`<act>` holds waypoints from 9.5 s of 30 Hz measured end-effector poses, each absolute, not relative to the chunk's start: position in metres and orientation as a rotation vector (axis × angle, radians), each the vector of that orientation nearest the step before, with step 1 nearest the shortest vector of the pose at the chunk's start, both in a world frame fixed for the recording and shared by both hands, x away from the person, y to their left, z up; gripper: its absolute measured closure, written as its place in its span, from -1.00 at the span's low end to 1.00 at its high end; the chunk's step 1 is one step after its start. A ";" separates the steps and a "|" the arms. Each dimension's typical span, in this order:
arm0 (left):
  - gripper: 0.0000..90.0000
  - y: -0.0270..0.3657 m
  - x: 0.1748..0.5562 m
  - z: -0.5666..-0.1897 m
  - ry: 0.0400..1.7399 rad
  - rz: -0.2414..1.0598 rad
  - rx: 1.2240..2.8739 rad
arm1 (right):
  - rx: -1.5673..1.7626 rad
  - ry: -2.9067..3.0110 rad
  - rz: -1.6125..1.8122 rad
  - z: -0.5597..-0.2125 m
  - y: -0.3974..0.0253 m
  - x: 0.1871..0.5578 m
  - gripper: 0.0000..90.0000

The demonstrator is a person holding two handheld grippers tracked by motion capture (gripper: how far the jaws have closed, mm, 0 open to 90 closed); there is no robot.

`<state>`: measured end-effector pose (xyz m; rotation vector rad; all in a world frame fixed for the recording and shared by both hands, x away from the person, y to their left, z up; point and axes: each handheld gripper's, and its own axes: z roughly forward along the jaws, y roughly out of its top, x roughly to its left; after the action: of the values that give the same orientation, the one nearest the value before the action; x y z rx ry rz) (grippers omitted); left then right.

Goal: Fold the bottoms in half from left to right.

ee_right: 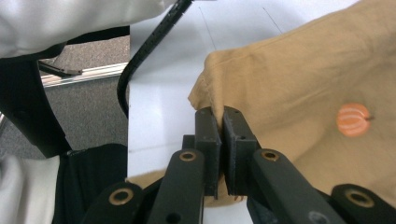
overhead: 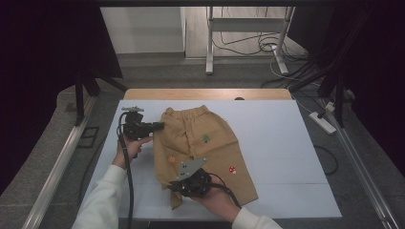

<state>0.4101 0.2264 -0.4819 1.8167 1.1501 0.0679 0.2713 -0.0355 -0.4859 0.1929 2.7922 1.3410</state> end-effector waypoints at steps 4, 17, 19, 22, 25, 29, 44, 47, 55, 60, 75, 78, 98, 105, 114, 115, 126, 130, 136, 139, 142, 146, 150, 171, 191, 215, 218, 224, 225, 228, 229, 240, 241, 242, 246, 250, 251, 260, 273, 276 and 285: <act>0.85 0.221 0.409 -0.481 1.140 0.079 1.823 | 0.222 2.791 1.332 -0.487 -0.047 0.273 0.90; 0.83 0.206 0.410 -0.480 1.108 0.084 1.842 | 0.317 2.777 1.333 -0.491 -0.076 0.274 0.90; 0.83 0.203 0.410 -0.480 1.102 0.087 1.846 | 0.316 2.778 1.333 -0.491 -0.078 0.274 0.90; 0.83 0.201 0.409 -0.479 1.096 0.091 1.850 | 0.325 2.779 1.324 -0.492 -0.081 0.274 0.90; 0.83 0.199 0.409 -0.479 1.090 0.093 1.848 | 0.333 2.779 1.326 -0.492 -0.084 0.275 0.90; 0.82 0.197 0.409 -0.478 1.087 0.101 1.845 | 0.364 2.779 1.337 -0.492 -0.090 0.277 0.90; 0.81 0.184 0.410 -0.477 1.062 0.107 1.847 | 0.407 2.772 1.314 -0.494 -0.107 0.277 0.90; 0.81 0.181 0.410 -0.476 1.056 0.107 1.847 | 0.412 2.771 1.313 -0.494 -0.110 0.276 0.90; 0.80 0.171 0.411 -0.477 1.034 0.100 1.871 | 0.425 2.772 1.318 -0.494 -0.116 0.271 0.90; 0.79 0.166 0.411 -0.478 1.026 0.103 1.877 | 0.445 2.773 1.310 -0.495 -0.121 0.272 0.90; 0.79 0.151 0.412 -0.479 1.004 0.102 1.902 | 0.476 2.767 1.312 -0.495 -0.134 0.268 0.90; 0.79 0.149 0.413 -0.479 1.000 0.102 1.902 | 0.482 2.761 1.317 -0.494 -0.137 0.267 0.90; 0.78 0.137 0.415 -0.480 0.977 0.103 1.918 | 0.539 2.746 1.306 -0.495 -0.153 0.268 0.90; 0.77 0.134 0.415 -0.481 0.974 0.103 1.920 | 0.551 2.729 1.314 -0.492 -0.160 0.267 0.90; 0.77 0.130 0.415 -0.481 0.966 0.103 1.922 | 0.559 2.727 1.312 -0.492 -0.164 0.266 0.90; 0.77 0.129 0.415 -0.481 0.963 0.104 1.924 | 0.561 2.726 1.312 -0.492 -0.164 0.266 0.90; 0.77 0.122 0.416 -0.482 0.954 0.101 1.929 | 0.565 2.719 1.306 -0.491 -0.171 0.265 0.90; 0.77 0.120 0.416 -0.482 0.949 0.101 1.930 | 0.569 2.718 1.303 -0.491 -0.172 0.264 0.90; 0.77 0.116 0.417 -0.484 0.950 0.094 1.935 | 0.577 2.722 1.299 -0.492 -0.174 0.264 0.90; 0.77 0.115 0.418 -0.485 0.949 0.093 1.935 | 0.576 2.719 1.297 -0.492 -0.176 0.264 0.90; 0.77 0.113 0.418 -0.486 0.948 0.091 1.937 | 0.582 2.716 1.299 -0.491 -0.176 0.263 0.90; 0.77 0.112 0.419 -0.486 0.945 0.090 1.940 | 0.584 2.713 1.300 -0.491 -0.178 0.263 0.90; 0.77 0.111 0.419 -0.486 0.941 0.089 1.938 | 0.586 2.705 1.304 -0.490 -0.180 0.263 0.90; 0.76 0.106 0.421 -0.486 0.934 0.087 1.943 | 0.593 2.705 1.285 -0.490 -0.184 0.264 0.90; 0.76 0.101 0.424 -0.488 0.926 0.082 1.950 | 0.597 2.699 1.284 -0.490 -0.185 0.265 0.90; 0.77 0.095 0.428 -0.488 0.924 0.079 1.948 | 0.608 2.695 1.281 -0.490 -0.186 0.267 0.90; 0.77 0.095 0.428 -0.488 0.924 0.077 1.947 | 0.609 2.692 1.286 -0.489 -0.187 0.267 0.90; 0.77 0.093 0.428 -0.488 0.925 0.077 1.951 | 0.608 2.691 1.286 -0.489 -0.187 0.267 0.90; 0.77 0.093 0.428 -0.488 0.923 0.077 1.952 | 0.610 2.690 1.288 -0.489 -0.187 0.267 0.90; 0.77 0.091 0.429 -0.489 0.928 0.073 1.949 | 0.615 2.686 1.287 -0.488 -0.189 0.267 0.90; 0.77 0.091 0.430 -0.489 0.929 0.069 1.950 | 0.618 2.684 1.289 -0.488 -0.190 0.267 0.90; 0.77 0.079 0.435 -0.489 0.923 0.062 1.959 | 0.646 2.659 1.300 -0.485 -0.199 0.268 0.90; 0.77 0.077 0.435 -0.488 0.924 0.064 1.959 | 0.648 2.657 1.302 -0.485 -0.200 0.268 0.90; 0.77 0.075 0.435 -0.488 0.922 0.065 1.962 | 0.652 2.654 1.303 -0.484 -0.201 0.268 0.90; 0.77 0.069 0.437 -0.487 0.914 0.067 1.976 | 0.662 2.641 1.309 -0.483 -0.205 0.267 0.90; 0.77 0.064 0.438 -0.488 0.912 0.062 1.982 | 0.675 2.627 1.313 -0.481 -0.210 0.267 0.90; 0.77 0.063 0.439 -0.488 0.913 0.062 1.983 | 0.680 2.625 1.313 -0.481 -0.211 0.267 0.90; 0.76 0.056 0.443 -0.493 0.918 0.048 1.990 | 0.709 2.617 1.302 -0.482 -0.219 0.269 0.90; 0.74 0.044 0.447 -0.496 0.917 0.049 2.016 | 0.743 2.611 1.292 -0.485 -0.226 0.271 0.90; 0.74 0.040 0.448 -0.497 0.917 0.047 2.021 | 0.749 2.609 1.288 -0.485 -0.228 0.271 0.90; 0.73 0.036 0.451 -0.501 0.927 0.040 2.028 | 0.777 2.606 1.284 -0.487 -0.232 0.272 0.90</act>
<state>0.4513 0.0357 -0.5012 2.0279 0.9269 0.0403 0.2724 -0.2325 -0.4865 0.7765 2.6055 1.2845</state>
